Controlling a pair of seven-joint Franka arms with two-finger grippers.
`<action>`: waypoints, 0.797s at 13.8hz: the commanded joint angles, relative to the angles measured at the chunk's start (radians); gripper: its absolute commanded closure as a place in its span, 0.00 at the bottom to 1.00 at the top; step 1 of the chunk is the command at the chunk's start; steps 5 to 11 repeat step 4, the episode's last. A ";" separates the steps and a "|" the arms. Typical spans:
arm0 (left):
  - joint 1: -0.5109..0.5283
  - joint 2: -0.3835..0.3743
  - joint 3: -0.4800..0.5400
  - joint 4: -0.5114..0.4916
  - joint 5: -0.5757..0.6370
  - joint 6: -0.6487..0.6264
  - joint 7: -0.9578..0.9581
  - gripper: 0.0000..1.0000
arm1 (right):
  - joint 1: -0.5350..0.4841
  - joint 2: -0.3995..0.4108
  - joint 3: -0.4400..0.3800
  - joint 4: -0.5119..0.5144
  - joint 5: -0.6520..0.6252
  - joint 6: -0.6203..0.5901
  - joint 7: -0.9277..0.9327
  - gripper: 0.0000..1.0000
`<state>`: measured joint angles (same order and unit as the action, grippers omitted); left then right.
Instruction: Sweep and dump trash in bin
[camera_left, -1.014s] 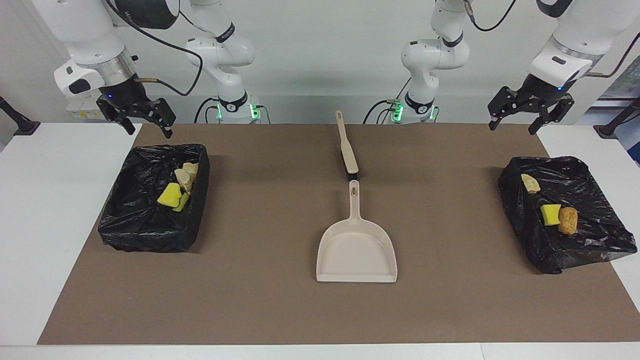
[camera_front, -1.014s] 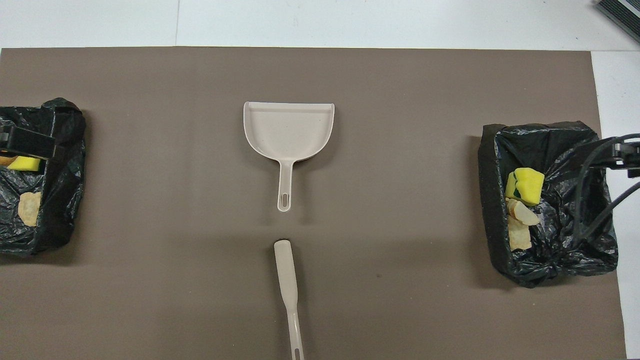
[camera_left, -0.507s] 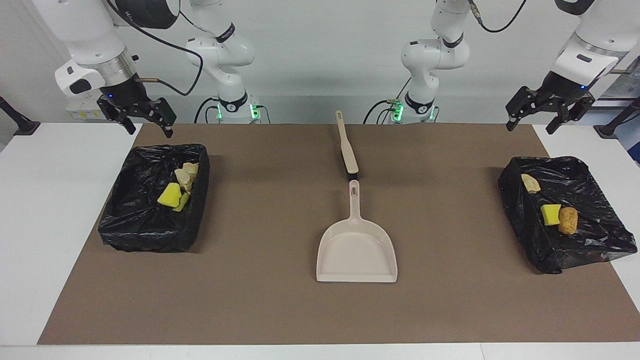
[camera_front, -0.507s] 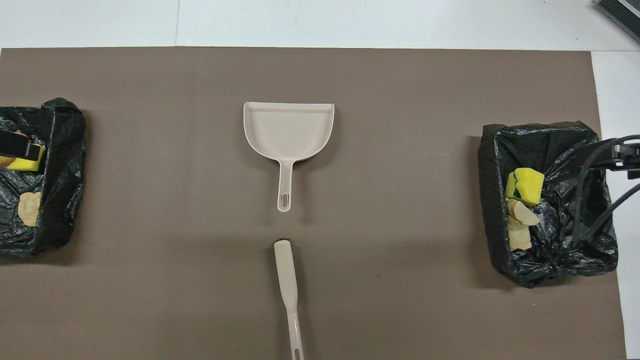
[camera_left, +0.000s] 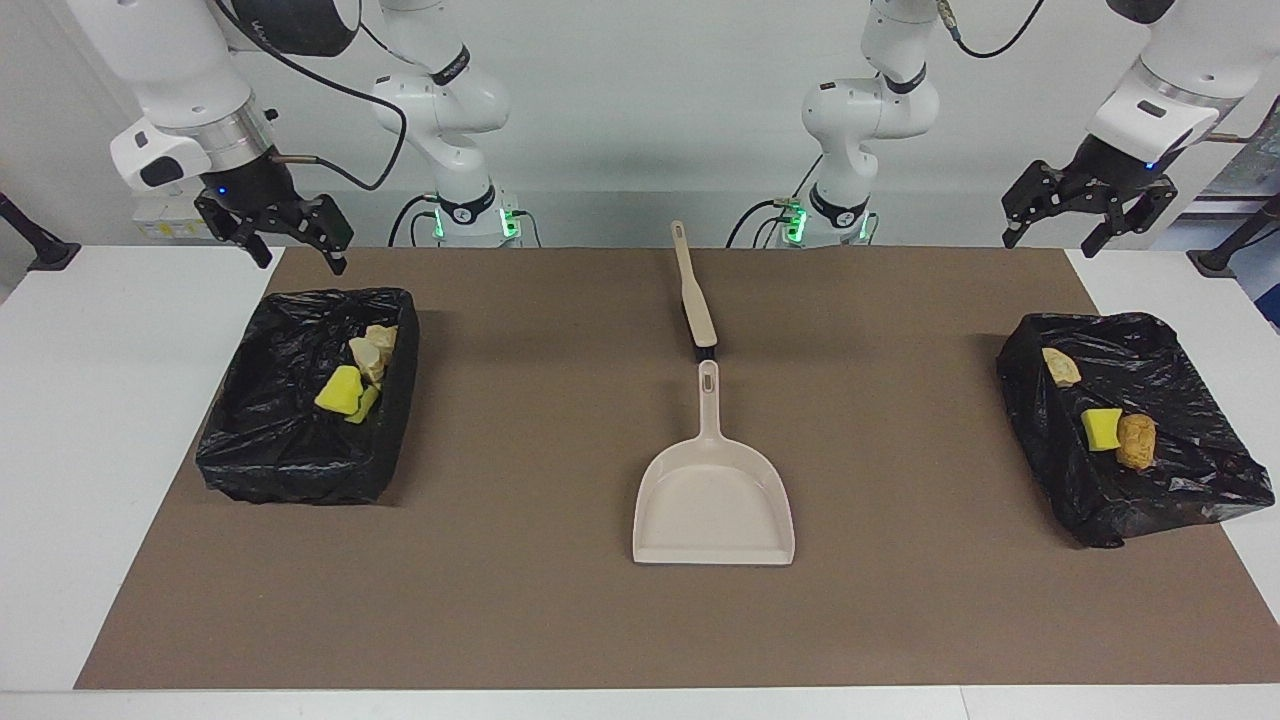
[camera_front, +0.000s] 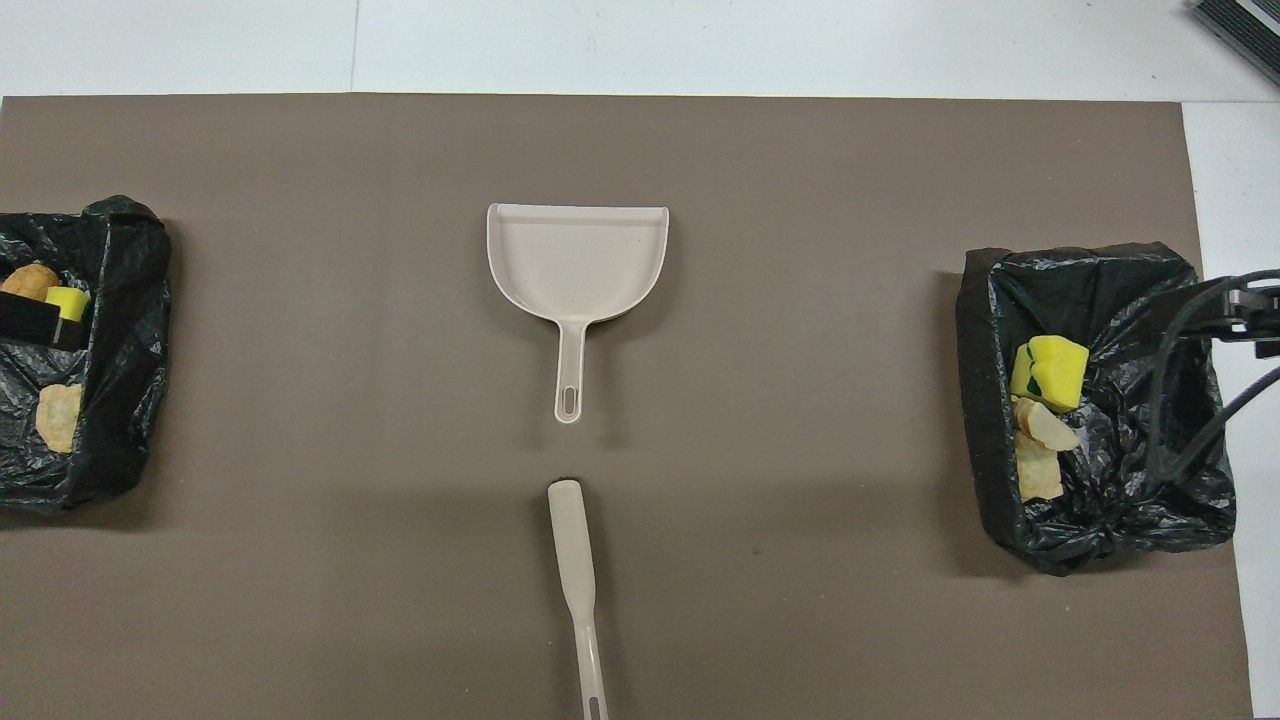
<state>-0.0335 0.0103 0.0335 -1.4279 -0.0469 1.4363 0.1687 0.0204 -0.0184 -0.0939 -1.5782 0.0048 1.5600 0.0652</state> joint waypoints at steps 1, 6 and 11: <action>0.004 -0.027 0.002 -0.039 0.016 0.024 0.006 0.00 | -0.010 -0.009 0.010 -0.006 -0.009 0.002 -0.015 0.00; 0.003 -0.024 0.003 -0.039 0.018 0.027 0.012 0.00 | -0.007 -0.008 0.011 -0.003 -0.025 -0.014 -0.015 0.00; 0.003 -0.024 0.003 -0.039 0.018 0.027 0.012 0.00 | -0.007 -0.008 0.011 -0.003 -0.025 -0.014 -0.015 0.00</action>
